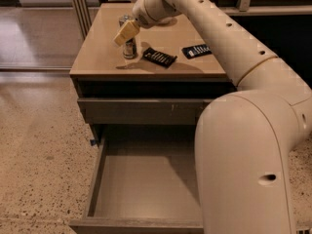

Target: Place redbull can into middle drawer

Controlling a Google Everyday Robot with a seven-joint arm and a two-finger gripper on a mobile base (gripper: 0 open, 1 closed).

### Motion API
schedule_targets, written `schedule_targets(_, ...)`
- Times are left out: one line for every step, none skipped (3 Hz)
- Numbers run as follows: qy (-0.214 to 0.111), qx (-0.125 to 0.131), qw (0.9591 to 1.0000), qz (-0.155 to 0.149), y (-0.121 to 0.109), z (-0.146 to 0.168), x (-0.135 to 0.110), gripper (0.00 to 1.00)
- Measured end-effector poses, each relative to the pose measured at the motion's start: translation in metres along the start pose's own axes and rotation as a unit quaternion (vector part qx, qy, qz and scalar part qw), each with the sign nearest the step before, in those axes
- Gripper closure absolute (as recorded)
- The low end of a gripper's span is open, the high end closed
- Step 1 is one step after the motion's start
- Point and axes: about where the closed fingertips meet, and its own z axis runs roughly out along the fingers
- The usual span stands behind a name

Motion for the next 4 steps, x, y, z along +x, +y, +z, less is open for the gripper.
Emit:
schedule_targets(-0.002,0.001,1.0000,0.007,0.001,0.006,0.002,0.00)
schedule_targets(-0.011,-0.001,0.9996,0.028,0.002,0.016,0.005,0.00)
schedule_targets(-0.010,-0.003,0.9995,0.029,0.004,0.018,0.006,0.00)
schedule_targets(-0.010,-0.003,0.9995,0.029,0.004,0.018,0.006,0.19)
